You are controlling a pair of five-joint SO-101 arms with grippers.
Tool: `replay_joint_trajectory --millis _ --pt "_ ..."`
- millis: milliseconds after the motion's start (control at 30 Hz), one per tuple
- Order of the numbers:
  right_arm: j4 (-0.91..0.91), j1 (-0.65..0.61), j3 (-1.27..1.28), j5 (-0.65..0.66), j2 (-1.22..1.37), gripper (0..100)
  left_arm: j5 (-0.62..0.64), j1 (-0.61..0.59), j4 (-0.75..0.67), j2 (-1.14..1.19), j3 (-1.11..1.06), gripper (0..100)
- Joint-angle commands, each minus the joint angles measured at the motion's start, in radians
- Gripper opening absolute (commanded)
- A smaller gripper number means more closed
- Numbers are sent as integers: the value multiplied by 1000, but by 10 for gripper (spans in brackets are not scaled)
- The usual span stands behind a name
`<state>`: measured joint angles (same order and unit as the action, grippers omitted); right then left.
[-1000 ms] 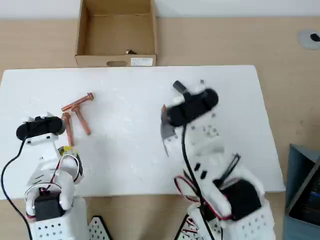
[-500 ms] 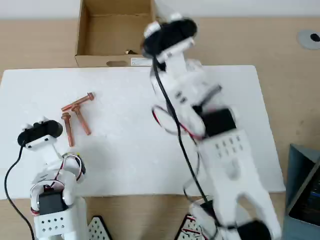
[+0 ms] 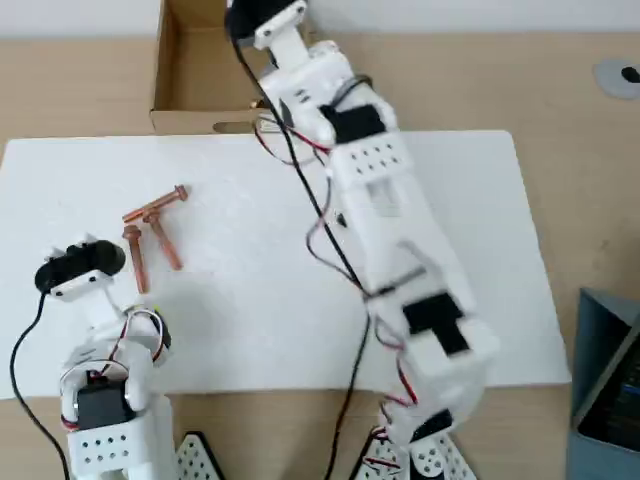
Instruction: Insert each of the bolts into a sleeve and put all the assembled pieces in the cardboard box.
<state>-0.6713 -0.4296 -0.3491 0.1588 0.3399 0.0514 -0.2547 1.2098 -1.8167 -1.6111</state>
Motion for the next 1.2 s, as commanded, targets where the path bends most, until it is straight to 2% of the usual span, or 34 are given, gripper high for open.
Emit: replay_joint_trajectory --millis 0,233,333,500,767,1167 --pt "32 18 -248 41 147 12 8 -5 -14 -8 9 2" --pt "21 18 -602 118 469 13 8 -5 -14 -8 9 2" --pt "-43 15 -727 140 559 16 8 -5 -14 -8 9 2" --pt "-146 18 -885 137 667 147 8 -5 -14 -8 9 2" --pt "-247 18 -1038 135 730 168 8 -5 -14 -8 9 2" --pt "-589 19 -1319 133 723 168 11 -6 -14 -8 9 2"
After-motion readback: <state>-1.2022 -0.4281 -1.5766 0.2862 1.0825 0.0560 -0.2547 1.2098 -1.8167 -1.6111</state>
